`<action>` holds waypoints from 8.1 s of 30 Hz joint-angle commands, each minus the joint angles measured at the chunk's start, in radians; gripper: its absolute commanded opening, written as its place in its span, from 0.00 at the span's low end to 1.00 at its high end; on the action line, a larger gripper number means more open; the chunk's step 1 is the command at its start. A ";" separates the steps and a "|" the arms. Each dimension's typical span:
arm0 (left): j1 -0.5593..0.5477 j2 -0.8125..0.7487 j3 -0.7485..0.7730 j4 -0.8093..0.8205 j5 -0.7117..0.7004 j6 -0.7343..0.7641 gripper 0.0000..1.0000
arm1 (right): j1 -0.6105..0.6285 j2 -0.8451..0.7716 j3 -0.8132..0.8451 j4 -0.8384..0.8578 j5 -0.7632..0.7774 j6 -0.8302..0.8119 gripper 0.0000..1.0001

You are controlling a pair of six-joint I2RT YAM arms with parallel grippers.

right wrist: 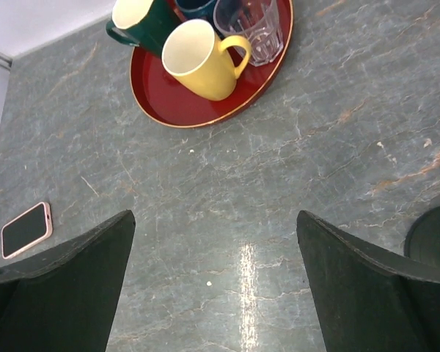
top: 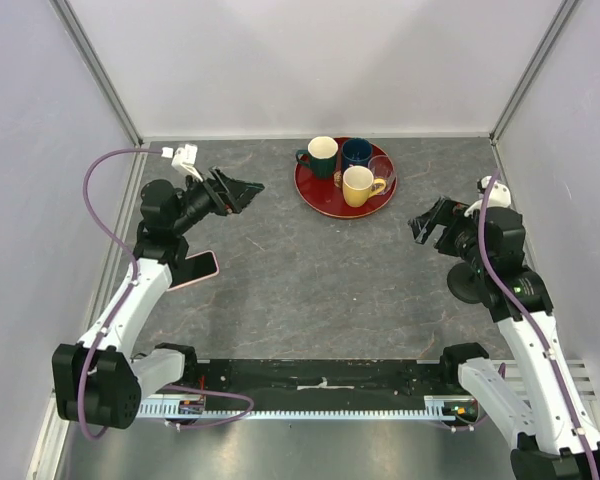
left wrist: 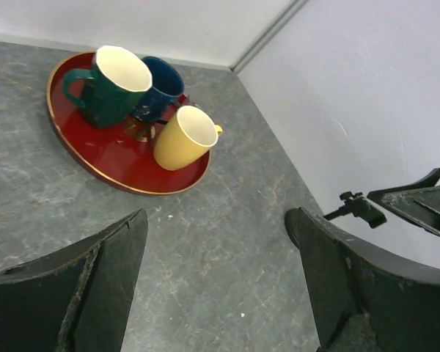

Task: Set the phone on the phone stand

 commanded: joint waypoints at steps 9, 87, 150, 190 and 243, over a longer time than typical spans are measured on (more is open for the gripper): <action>0.006 0.170 0.114 0.042 0.283 -0.154 0.83 | 0.003 -0.073 0.105 -0.093 0.293 -0.011 0.98; -0.001 0.250 0.134 0.077 0.404 -0.238 0.77 | -0.126 0.171 0.054 -0.542 0.860 0.376 0.45; 0.002 0.292 0.158 0.006 0.404 -0.221 0.73 | 1.063 0.898 0.672 -0.904 1.275 1.210 0.00; 0.003 0.312 0.172 -0.023 0.398 -0.181 0.71 | 0.706 0.165 0.231 -0.052 0.123 -0.294 0.87; -0.003 0.307 0.213 -0.325 0.115 -0.008 0.65 | 0.636 0.423 0.028 0.320 -0.004 -0.185 0.98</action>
